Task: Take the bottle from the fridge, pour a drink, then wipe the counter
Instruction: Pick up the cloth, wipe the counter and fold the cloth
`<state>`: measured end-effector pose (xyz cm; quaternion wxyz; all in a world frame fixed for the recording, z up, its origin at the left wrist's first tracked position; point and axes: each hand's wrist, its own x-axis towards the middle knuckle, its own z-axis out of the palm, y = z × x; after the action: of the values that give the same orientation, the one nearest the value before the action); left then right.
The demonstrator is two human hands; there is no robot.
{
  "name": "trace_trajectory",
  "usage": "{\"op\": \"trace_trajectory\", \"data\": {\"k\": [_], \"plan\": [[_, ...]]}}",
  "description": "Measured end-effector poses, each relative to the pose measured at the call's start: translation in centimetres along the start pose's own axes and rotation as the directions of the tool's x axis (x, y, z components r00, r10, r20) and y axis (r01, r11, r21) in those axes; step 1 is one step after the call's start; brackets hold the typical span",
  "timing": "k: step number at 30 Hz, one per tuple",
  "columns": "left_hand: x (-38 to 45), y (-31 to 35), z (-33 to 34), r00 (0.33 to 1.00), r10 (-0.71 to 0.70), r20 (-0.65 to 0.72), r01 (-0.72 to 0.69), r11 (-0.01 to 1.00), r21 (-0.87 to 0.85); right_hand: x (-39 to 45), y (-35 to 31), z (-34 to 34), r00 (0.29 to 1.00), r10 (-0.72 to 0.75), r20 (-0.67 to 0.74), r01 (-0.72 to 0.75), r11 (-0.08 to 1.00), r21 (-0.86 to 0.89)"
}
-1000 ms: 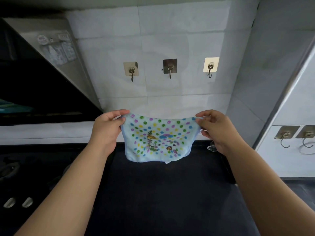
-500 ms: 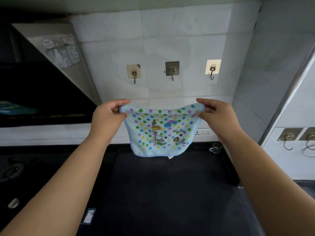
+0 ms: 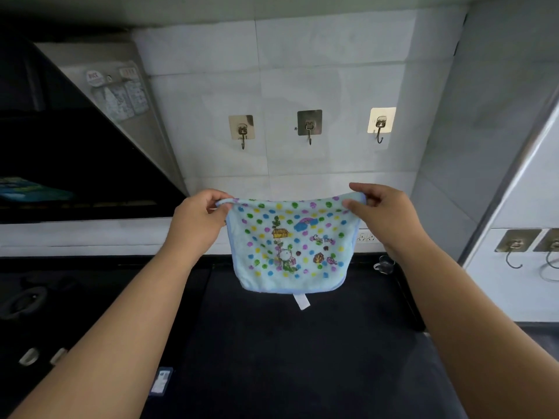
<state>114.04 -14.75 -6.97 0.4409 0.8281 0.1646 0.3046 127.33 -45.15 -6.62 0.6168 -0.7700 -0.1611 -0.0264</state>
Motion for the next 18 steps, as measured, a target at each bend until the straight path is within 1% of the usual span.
{"op": "trace_trajectory", "data": {"k": [3,5,7,10,12,16,18], "plan": [[-0.4,-1.0,0.1,0.995,0.02,0.094,-0.043,0.966,0.255,-0.3,0.5,0.1,0.996,0.021,0.091,-0.007,0.988,-0.155],[-1.0,-1.7,0.2,0.991,-0.004,0.135,-0.038,0.949,0.312,-0.6,1.1,0.2,0.991,0.049,0.126,-0.017,0.97,-0.243],[-1.5,-2.4,0.4,0.986,-0.083,0.143,0.041,0.96,0.276,-0.9,1.8,0.2,0.986,0.084,0.142,-0.042,0.96,-0.277],[-2.1,-3.2,1.0,0.961,-0.218,0.169,0.208,0.975,0.078,-1.2,2.8,0.3,0.978,0.142,0.154,-0.088,0.946,-0.311],[-2.3,-3.8,1.4,0.948,-0.256,0.19,0.26,0.966,0.002,-1.3,3.3,0.4,0.974,0.171,0.15,-0.114,0.937,-0.33],[-2.4,-4.6,1.9,0.945,-0.27,0.183,0.266,0.963,0.044,-1.3,4.5,0.7,0.973,0.192,0.128,-0.141,0.935,-0.326],[-2.4,-4.8,2.0,0.933,-0.301,0.199,0.299,0.953,0.043,-1.3,5.1,0.8,0.974,0.182,0.137,-0.127,0.933,-0.336]]}}
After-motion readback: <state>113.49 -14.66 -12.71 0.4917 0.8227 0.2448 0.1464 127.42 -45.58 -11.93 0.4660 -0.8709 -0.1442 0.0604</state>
